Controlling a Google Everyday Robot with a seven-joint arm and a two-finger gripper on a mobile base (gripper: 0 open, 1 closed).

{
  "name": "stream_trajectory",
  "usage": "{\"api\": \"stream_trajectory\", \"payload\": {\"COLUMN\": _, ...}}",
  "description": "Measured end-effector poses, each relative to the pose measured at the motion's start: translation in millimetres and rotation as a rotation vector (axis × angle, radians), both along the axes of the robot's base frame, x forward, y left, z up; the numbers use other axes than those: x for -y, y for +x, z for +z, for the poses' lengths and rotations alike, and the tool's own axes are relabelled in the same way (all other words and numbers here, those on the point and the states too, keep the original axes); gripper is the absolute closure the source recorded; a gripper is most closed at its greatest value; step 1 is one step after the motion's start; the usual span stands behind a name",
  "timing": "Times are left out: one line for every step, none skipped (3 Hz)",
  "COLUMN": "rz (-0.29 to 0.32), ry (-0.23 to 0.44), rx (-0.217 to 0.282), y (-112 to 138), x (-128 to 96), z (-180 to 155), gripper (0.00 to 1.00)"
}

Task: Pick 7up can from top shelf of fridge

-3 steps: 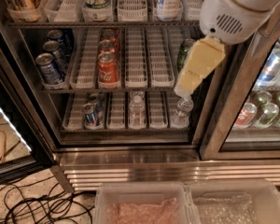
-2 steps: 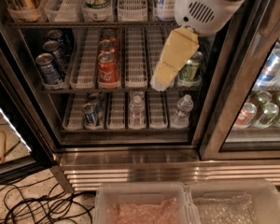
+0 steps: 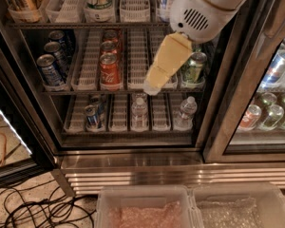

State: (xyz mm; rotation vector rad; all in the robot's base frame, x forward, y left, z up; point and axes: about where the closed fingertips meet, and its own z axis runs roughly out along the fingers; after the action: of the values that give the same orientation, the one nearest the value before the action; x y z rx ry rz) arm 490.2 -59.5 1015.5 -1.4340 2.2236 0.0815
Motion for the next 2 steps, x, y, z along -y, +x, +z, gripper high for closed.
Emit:
{"api": "stream_trajectory", "payload": {"rz": -0.02, "ry": 0.14, "rx": 0.01, "y": 13.4, "x": -43.2, "z": 0.9, "gripper": 0.0}}
{"api": "stream_trajectory", "payload": {"rz": -0.062, "ry": 0.253, "rx": 0.005, "y": 28.5, "x": -76.8, "z": 5.1, "gripper": 0.0}}
